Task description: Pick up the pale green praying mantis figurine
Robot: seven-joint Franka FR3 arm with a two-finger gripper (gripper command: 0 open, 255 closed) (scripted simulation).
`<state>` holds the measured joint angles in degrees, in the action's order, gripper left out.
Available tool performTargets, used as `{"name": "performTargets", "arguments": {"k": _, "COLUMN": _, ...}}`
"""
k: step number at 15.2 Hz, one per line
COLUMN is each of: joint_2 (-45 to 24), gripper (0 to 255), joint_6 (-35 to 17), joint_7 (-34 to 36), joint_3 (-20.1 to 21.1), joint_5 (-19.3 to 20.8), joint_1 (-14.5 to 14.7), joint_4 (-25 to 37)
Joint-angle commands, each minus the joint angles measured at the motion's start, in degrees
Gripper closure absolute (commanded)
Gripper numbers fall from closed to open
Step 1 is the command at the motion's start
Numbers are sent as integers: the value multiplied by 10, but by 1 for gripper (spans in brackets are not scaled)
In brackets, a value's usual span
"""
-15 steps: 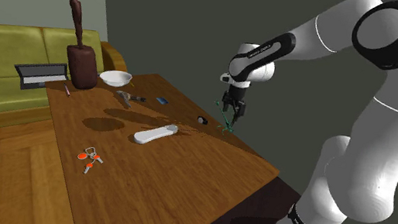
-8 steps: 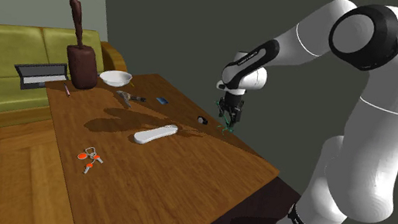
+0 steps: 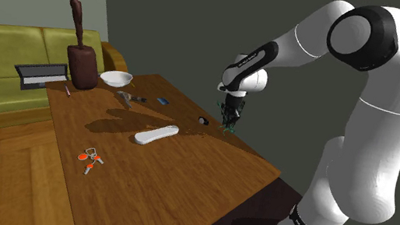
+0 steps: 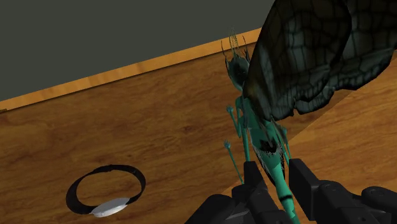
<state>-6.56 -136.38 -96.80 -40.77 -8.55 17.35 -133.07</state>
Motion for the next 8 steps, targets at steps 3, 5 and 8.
{"name": "performTargets", "arguments": {"k": 3, "joint_2": -1, "gripper": 255, "joint_6": 0, "joint_7": 0, "joint_3": 0, "joint_5": 0, "joint_1": 0, "joint_4": 0}}
{"name": "performTargets", "arguments": {"k": 5, "joint_2": 6, "gripper": 255, "joint_6": 5, "joint_7": 5, "joint_3": -2, "joint_5": 7, "joint_1": 1, "joint_4": 1}}
{"name": "performTargets", "arguments": {"k": 8, "joint_2": 28, "gripper": 255, "joint_6": 27, "joint_7": 21, "joint_3": -6, "joint_5": 29, "joint_1": 5, "joint_4": 7}}
